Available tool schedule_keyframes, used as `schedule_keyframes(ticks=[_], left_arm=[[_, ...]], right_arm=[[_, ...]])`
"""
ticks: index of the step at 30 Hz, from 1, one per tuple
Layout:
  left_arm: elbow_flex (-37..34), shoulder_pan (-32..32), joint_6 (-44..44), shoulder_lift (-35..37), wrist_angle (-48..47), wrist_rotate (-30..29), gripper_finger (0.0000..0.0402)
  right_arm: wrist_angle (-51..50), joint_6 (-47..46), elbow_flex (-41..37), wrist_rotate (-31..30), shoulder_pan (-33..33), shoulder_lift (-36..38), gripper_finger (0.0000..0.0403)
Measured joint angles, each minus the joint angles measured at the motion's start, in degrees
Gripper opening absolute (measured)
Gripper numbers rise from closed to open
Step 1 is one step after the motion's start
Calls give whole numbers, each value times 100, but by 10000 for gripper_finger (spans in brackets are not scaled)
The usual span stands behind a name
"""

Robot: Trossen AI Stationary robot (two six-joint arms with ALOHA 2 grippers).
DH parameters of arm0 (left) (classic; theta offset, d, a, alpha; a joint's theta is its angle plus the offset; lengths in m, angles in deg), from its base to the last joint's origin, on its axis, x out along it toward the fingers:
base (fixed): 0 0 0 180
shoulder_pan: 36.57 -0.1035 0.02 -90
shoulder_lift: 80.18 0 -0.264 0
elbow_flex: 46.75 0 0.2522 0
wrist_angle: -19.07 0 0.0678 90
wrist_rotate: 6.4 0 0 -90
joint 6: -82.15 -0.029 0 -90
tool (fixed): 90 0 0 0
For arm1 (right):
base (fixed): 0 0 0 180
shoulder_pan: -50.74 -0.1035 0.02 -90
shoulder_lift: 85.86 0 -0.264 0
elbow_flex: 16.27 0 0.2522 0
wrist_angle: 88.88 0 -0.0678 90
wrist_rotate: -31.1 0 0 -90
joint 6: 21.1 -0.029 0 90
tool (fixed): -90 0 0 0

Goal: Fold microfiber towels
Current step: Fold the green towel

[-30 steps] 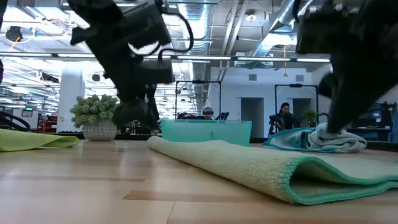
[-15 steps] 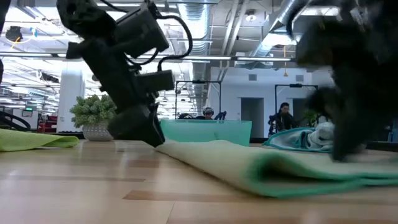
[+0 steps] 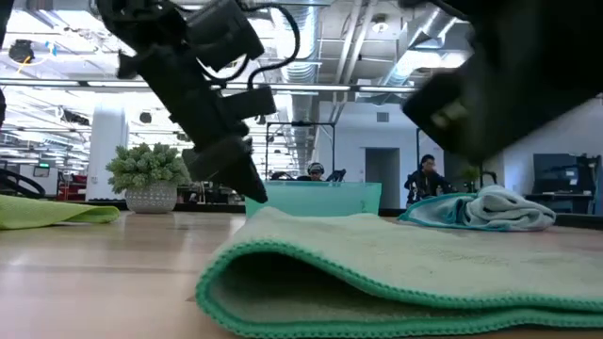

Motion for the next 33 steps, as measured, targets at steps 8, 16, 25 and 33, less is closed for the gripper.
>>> schedule_keyframes(ticks=[8, 16, 25, 33], left_arm=[[-288, -473, 251, -309, 1063, 494, 78], [-400, -721, 485, -377, 989, 454, 9], [-238, -540, 293, -260, 996, 386, 4], [-448, -470, 457, -284, 1002, 702, 0]], right_arm=[[-15, -332, -69, -388, 378, -562, 15], [158, -439, -28, 31, 416, -909, 17], [-182, -248, -93, -427, 215, -87, 12], [104, -649, -84, -1326, 723, -151, 12]])
